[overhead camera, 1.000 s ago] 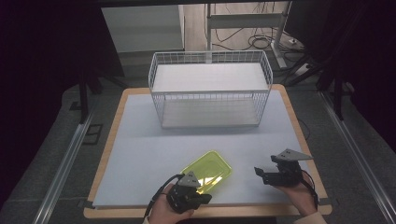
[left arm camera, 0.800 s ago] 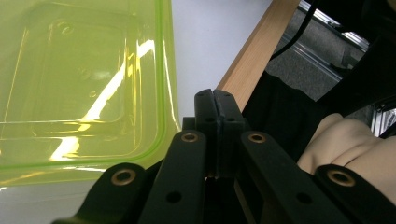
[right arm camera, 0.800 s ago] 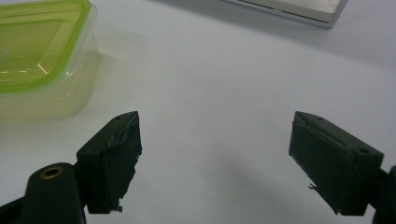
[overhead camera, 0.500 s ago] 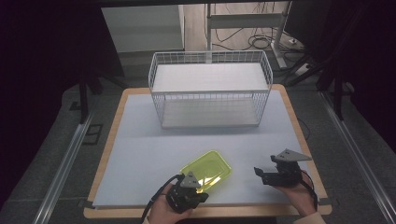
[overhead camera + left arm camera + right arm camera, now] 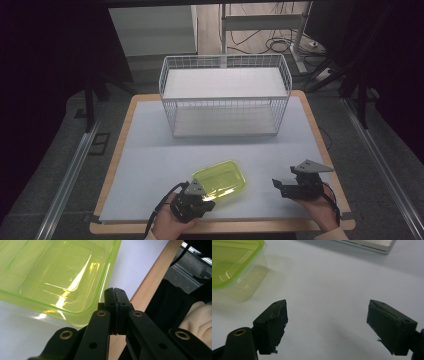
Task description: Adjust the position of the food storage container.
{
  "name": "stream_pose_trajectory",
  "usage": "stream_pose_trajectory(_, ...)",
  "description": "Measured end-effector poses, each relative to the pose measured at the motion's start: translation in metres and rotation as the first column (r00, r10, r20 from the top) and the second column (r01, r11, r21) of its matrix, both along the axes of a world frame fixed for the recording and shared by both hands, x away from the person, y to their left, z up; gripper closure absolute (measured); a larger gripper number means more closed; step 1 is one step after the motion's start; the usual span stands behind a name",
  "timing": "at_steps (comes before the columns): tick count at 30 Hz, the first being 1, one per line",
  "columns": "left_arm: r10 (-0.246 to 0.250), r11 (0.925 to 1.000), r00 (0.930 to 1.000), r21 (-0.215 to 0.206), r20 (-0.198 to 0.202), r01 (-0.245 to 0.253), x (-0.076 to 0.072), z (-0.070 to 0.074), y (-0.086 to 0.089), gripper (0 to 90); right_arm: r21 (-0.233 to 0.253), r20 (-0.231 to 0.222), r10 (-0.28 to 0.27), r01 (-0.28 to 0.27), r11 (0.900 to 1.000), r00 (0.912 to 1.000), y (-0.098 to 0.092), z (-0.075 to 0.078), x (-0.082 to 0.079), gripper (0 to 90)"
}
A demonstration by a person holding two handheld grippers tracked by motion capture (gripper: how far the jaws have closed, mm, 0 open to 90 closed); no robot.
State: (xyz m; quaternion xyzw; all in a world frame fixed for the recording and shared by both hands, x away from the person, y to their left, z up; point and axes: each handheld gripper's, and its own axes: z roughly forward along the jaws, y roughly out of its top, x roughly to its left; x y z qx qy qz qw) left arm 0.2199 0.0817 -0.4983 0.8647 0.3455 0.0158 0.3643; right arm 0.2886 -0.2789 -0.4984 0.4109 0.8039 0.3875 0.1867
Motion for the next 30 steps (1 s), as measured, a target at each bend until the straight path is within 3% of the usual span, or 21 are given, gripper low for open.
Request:
stream_pose_trajectory(8,0.013,0.9999,0.9999,0.004,-0.001,-0.013,0.003,0.000,0.005,90.0,-0.003,0.000,0.001,-0.001,1.000,1.0000,0.000,0.000,0.000,17.0)
stream_pose_trajectory(13,0.026,0.9990,0.9994,0.035,0.023,-0.027,0.004,0.001,0.007,90.0,0.000,0.003,-0.005,0.005,1.000,1.0000,0.000,0.000,0.001,17.0)
stream_pose_trajectory(21,0.066,0.9966,0.9972,0.047,0.036,-0.068,0.009,0.001,0.017,90.0,0.002,0.001,0.000,0.000,1.000,1.0000,0.000,0.000,0.001,17.0)
stream_pose_trajectory(30,0.089,0.9960,0.9959,0.008,0.021,-0.089,0.017,0.001,0.024,90.0,0.028,-0.004,-0.004,0.004,1.000,1.0000,0.001,0.000,0.002,16.9)
